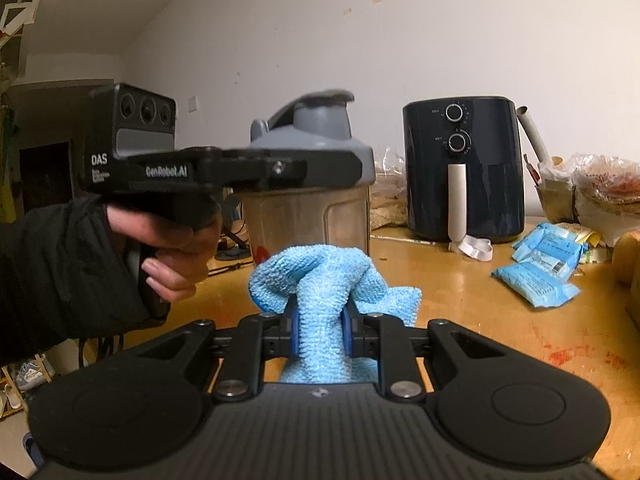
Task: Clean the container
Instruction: 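Wipe the cloth down the printed bottle wall with the right gripper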
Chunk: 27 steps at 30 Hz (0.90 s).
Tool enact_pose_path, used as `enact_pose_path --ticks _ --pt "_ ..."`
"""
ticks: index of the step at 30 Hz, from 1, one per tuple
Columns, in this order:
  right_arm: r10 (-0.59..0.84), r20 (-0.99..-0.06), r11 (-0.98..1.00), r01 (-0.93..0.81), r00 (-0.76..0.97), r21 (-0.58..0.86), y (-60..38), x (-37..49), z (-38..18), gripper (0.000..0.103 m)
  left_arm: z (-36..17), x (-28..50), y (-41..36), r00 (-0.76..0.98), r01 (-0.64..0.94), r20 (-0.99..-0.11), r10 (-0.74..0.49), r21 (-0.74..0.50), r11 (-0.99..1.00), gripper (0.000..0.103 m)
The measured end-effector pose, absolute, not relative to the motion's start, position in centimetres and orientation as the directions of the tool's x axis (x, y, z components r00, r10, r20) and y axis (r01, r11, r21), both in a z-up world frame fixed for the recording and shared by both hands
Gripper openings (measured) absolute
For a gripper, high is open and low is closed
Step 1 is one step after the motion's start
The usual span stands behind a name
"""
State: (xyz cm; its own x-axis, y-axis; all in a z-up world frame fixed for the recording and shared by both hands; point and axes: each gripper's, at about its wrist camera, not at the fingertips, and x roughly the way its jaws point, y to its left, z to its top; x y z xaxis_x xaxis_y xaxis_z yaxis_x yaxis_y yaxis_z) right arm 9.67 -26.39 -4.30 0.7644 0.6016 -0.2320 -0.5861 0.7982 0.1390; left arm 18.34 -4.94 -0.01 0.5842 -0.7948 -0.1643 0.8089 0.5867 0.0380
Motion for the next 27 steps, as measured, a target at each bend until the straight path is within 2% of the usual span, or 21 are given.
enact_pose_path --ticks 18,27 --pt "0.594 -0.304 0.804 -0.57 0.745 0.172 -26.0 10.3 -6.3 0.014 0.0 18.4 -4.9 0.586 0.807 -0.165 -0.793 0.041 0.589 0.095" --pt "0.598 -0.31 0.801 -0.567 0.739 0.193 -26.1 10.5 -6.6 0.014 0.0 18.1 -4.9 0.588 0.806 -0.166 -0.792 0.042 0.59 0.095"
